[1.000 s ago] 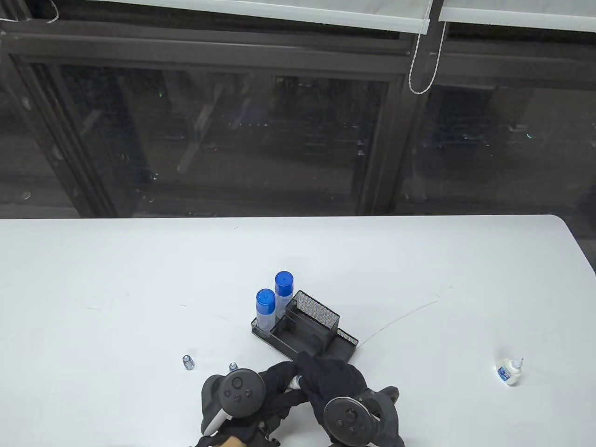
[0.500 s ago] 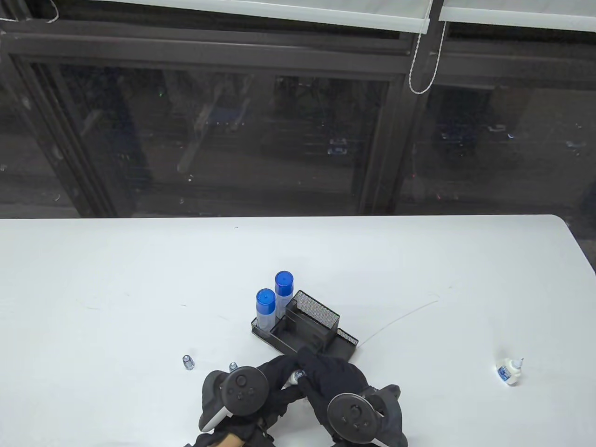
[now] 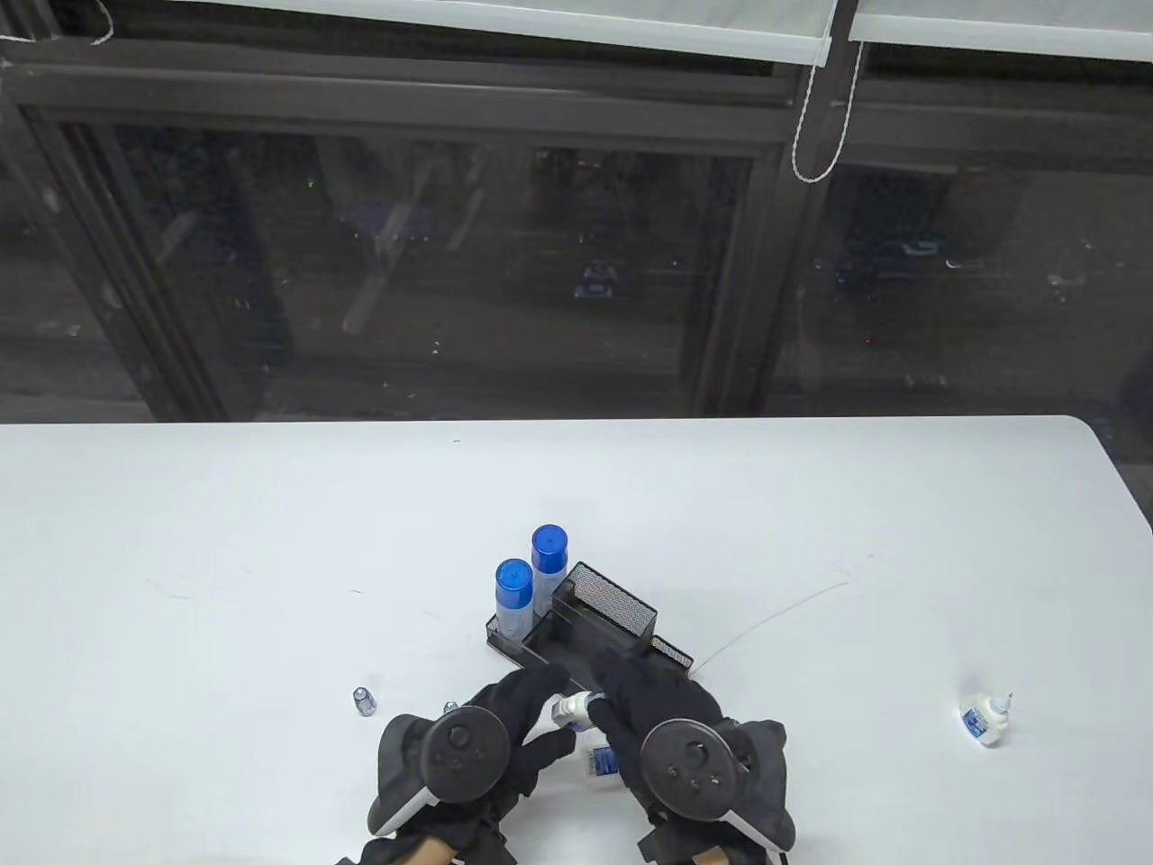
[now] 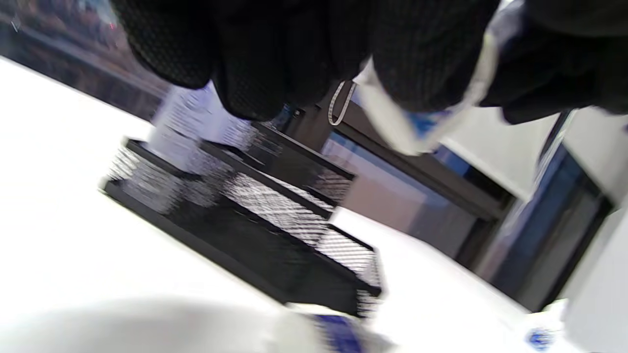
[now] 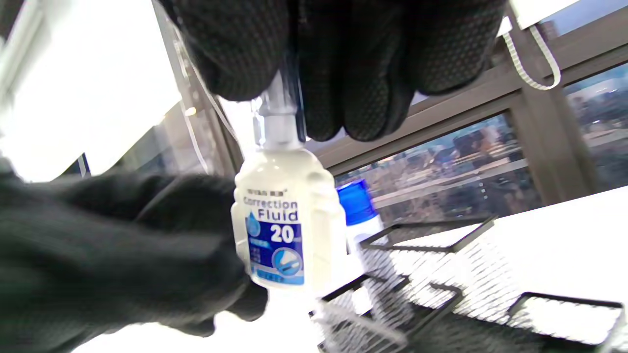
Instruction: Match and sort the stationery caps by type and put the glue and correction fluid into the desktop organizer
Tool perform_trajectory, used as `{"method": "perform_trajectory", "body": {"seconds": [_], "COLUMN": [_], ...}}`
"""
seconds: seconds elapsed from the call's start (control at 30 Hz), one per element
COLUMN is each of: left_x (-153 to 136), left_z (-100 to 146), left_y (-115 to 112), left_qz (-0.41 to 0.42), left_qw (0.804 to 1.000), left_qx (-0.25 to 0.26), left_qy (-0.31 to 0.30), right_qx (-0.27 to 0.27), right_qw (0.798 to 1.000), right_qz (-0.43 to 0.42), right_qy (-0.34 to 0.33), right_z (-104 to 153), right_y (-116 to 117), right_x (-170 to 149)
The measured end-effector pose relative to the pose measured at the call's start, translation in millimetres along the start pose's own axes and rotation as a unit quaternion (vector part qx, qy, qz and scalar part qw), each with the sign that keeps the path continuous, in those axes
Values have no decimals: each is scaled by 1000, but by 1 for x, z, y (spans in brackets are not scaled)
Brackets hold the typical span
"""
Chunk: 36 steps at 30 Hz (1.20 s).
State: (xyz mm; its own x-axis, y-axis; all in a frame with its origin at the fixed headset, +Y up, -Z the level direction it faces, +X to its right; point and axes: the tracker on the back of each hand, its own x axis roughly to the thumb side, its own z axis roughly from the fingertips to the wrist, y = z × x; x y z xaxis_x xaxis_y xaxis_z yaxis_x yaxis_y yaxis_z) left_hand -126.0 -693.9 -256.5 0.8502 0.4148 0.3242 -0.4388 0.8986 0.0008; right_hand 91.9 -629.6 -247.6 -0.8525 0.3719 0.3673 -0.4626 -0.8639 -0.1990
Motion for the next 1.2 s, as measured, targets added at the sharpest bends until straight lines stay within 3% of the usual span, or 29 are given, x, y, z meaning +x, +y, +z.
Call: {"method": "perform_trajectory", "body": {"seconds": [0.2, 0.57, 1.0, 1.13, 1.2], "left_x": [-19, -23, -21, -22, -22], "left_z": [12, 18, 17, 17, 17], "left_y": [-7, -3, -8, -8, -8], "left_qz": [-103, -91, -95, -94, -94], "left_qw": [994, 995, 995, 995, 995], "left_qx": [17, 20, 7, 8, 6], "left_qy": [35, 43, 35, 37, 38], "right_qx": [-12, 43, 83, 84, 115], "right_qw": [995, 977, 966, 967, 963], "right_qz": [60, 148, 202, 193, 179], "right_qy": [74, 151, 138, 143, 164], "right_z": [-20, -56, -58, -56, -55], "right_y": [-8, 45, 84, 81, 71], "right_x": [-34, -74, -79, -81, -85]}}
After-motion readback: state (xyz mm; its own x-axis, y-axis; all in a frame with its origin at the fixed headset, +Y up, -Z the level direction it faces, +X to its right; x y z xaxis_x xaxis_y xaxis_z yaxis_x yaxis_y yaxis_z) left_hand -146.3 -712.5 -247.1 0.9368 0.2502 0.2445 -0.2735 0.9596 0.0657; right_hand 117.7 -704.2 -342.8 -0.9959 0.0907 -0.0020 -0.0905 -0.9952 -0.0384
